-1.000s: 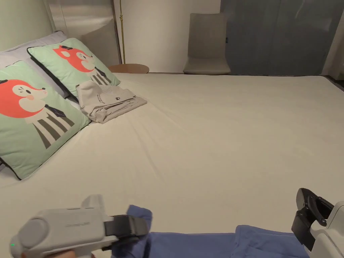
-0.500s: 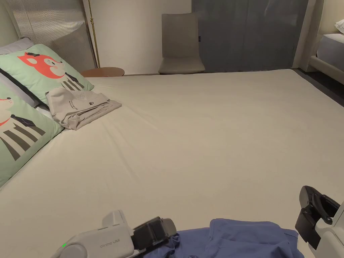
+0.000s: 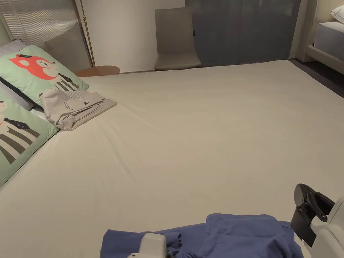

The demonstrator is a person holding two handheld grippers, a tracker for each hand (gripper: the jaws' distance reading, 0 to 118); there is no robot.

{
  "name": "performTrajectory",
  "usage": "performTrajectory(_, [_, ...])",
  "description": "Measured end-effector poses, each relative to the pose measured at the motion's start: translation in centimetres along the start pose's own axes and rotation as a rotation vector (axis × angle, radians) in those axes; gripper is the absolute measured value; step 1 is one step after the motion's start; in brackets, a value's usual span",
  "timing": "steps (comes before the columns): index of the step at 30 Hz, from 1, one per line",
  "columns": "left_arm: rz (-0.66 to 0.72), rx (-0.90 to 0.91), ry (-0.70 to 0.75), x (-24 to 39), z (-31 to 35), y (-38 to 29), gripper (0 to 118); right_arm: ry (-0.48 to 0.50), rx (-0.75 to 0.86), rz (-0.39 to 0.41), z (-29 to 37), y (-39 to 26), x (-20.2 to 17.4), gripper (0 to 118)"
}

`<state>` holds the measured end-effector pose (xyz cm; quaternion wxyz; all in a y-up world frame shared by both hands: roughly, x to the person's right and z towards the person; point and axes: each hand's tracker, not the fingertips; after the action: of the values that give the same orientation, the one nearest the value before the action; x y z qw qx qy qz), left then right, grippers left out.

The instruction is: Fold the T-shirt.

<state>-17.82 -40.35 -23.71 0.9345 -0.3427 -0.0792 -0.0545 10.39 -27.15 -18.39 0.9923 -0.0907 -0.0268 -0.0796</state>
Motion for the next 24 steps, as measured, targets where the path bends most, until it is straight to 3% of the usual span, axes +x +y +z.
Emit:
performTrajectory(4, [-0.012,0.017,-0.009,2.1,-0.4,0.7,1,-0.017,0.005,-0.006,0.3,0.2,0.6,1])
performTrajectory(11, [0.026,-0.001,-0.226,3.1,-0.9,1.9,1,-0.030,0.007,-0.017,0.3,0.3,0.8,1])
performTrajectory(15, [0.166,0.053,-0.353,0.5,0.9,3.1,1,-0.024,0.009,-0.006,0.4,0.5,0.6,1])
performTrajectory(21, [0.472,0.097,-0.579,-10.2,3.6,4.8,1,-0.014,0.011,-0.004,0.2,0.7,-0.2,1])
performTrajectory(22, [0.527,0.099,-0.649,-12.6,3.9,4.7,4,-0.009,0.009,-0.005,0.1,0.6,-0.4,1])
performTrajectory(23, [0.558,0.098,-0.688,-14.1,4.1,4.5,21,-0.005,0.008,-0.006,0.0,0.6,-0.6,1])
performTrajectory(24, [0.587,0.077,-0.722,-16.0,4.3,4.3,46,0.000,0.005,-0.005,-0.1,0.6,-0.8,1])
